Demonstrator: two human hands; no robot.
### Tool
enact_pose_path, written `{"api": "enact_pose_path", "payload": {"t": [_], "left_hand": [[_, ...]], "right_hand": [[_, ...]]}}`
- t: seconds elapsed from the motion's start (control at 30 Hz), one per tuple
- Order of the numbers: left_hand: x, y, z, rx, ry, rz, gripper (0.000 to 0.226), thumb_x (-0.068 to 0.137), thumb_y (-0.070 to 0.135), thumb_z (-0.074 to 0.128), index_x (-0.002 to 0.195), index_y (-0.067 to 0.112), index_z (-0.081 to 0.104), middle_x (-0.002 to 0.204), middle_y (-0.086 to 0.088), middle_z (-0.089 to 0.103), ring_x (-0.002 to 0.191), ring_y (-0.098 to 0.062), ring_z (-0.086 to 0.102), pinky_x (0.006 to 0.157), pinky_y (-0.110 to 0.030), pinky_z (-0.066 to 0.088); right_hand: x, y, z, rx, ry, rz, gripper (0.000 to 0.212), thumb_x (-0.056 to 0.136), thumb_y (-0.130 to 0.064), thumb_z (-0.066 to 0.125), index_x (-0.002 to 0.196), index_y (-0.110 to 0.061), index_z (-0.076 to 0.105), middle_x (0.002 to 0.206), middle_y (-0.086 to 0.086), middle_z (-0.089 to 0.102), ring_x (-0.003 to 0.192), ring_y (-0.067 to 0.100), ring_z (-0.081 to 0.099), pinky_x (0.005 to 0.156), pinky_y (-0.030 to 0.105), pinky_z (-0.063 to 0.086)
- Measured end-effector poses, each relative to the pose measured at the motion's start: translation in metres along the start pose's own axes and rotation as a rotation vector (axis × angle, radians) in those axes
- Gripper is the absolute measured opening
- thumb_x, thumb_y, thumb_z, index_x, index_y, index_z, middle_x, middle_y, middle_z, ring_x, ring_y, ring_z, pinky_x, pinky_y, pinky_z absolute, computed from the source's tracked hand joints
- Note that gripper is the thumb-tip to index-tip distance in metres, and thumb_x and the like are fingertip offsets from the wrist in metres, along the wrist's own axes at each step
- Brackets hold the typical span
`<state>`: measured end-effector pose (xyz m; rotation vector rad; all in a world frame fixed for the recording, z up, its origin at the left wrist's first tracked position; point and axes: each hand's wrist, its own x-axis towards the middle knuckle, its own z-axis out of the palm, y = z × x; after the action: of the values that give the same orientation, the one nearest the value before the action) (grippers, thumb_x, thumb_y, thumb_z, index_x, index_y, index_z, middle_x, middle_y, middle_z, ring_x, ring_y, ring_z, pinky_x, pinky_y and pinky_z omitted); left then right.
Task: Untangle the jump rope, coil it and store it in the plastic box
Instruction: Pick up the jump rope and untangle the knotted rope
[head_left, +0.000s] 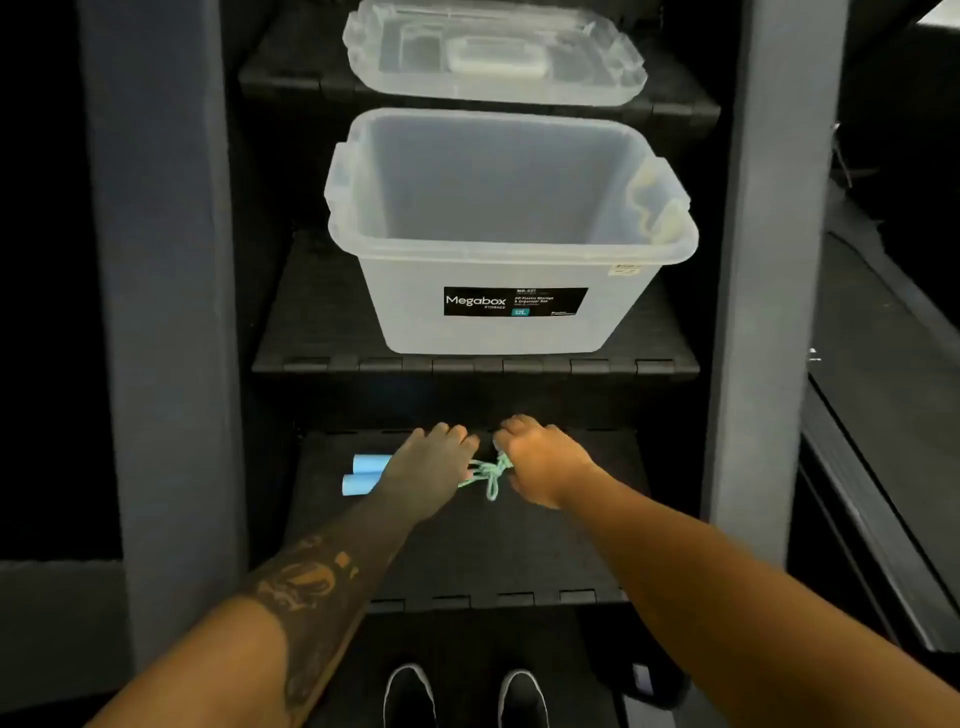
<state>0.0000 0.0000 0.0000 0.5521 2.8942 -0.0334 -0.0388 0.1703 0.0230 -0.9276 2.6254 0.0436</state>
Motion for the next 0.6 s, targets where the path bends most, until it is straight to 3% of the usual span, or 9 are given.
{"api": "enact_pose_path", "payload": {"t": [0.17,0.4,0.6], "left_hand": [[0.023,0.016,0.043,-0.056,-0.046,-0.089,0.038,0.096,0.020,0.048,0.133,0.015,0.044,0.135,-0.008,0.049,0.122,-0.026,0.044,0.096,-0.042,0.038],[0.041,0.024,0.088,-0.086,-0.057,-0.146,0.046,0.093,0.019,0.052,0.137,0.014,0.041,0.136,-0.008,0.047,0.124,-0.027,0.042,0.106,-0.049,0.030],[0.042,0.023,0.095,-0.126,-0.001,-0.182,0.031,0.096,0.022,0.047,0.126,0.016,0.050,0.127,-0.006,0.050,0.118,-0.024,0.043,0.105,-0.048,0.030]], "right_hand": [[0.024,0.009,0.048,-0.066,-0.095,0.008,0.047,0.089,-0.006,0.055,0.135,-0.009,0.047,0.143,0.014,0.043,0.137,0.032,0.032,0.108,0.047,0.037],[0.046,0.019,0.091,-0.101,-0.067,0.004,0.052,0.092,-0.003,0.050,0.142,-0.010,0.038,0.154,0.015,0.028,0.147,0.034,0.015,0.113,0.048,0.027],[0.058,0.020,0.095,-0.077,0.016,-0.006,0.041,0.089,-0.005,0.055,0.130,-0.012,0.053,0.147,0.015,0.035,0.139,0.035,0.024,0.108,0.049,0.034]]}}
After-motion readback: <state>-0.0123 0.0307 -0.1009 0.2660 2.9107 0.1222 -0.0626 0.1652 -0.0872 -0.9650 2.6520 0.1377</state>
